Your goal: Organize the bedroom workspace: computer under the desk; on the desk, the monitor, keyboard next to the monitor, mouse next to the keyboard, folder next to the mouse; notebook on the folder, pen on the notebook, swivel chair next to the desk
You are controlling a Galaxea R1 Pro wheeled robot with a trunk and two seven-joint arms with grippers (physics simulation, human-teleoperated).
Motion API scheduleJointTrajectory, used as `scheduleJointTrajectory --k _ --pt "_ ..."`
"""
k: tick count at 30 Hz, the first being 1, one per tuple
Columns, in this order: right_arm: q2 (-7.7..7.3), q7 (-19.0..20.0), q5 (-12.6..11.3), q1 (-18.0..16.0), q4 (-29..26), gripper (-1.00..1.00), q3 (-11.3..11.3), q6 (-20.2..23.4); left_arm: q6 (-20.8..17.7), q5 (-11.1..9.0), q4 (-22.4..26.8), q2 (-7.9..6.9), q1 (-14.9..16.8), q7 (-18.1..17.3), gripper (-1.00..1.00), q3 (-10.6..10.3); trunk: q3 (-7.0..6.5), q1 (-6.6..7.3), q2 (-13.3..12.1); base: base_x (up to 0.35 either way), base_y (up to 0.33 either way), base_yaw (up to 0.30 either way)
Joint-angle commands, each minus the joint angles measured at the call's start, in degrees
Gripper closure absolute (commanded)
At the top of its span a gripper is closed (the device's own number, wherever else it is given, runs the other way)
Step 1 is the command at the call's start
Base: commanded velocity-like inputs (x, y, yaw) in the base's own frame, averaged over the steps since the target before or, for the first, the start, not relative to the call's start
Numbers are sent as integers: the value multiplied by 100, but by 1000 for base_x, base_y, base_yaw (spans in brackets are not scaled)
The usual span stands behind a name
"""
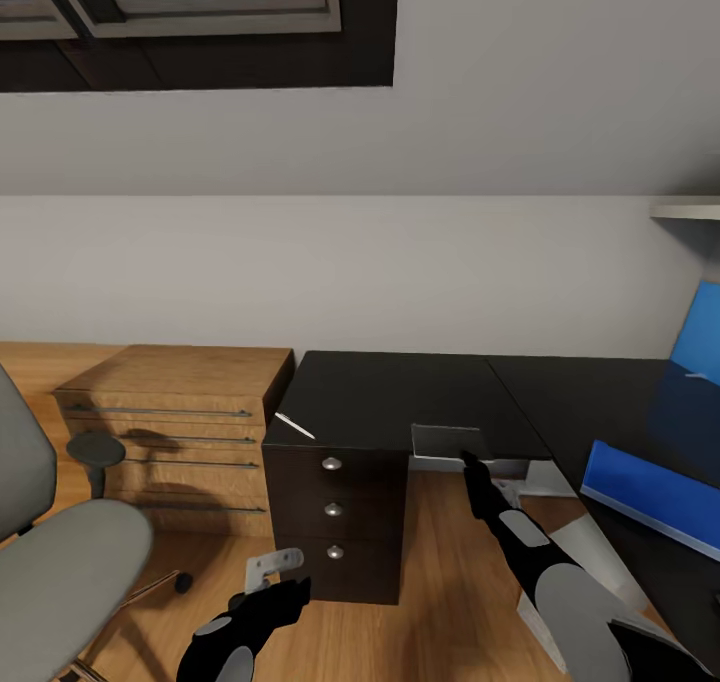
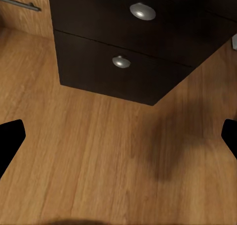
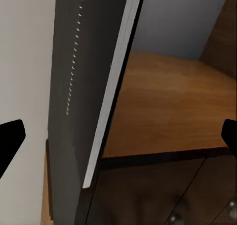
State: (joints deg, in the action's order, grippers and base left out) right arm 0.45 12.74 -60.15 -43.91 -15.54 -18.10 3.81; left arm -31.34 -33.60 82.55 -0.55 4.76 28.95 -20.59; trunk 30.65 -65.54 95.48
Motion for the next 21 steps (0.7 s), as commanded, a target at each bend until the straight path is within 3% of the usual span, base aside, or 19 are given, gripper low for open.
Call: scheduleJointTrajectory --k 1,10,18,21 --pt "2 -19 -47 -3 -2 -100 -42 38 -4 -58 7 -6 2 58 -100 -14 6 0 3 2 0 0" --pt "-2 -167 -68 -3 -17 -100 -77 58 1 -65 -14 3 -18 51 -100 -23 6 0 3 151 0 0" --pt "-4 -167 -68 -3 -30 -100 -74 59 -3 -67 -22 19 -19 64 -100 -53 6 0 3 28 0 0" --pt "-8 -167 -67 -3 -34 -100 -76 59 1 -67 -23 25 -19 74 -100 -58 60 -65 124 2 0 0"
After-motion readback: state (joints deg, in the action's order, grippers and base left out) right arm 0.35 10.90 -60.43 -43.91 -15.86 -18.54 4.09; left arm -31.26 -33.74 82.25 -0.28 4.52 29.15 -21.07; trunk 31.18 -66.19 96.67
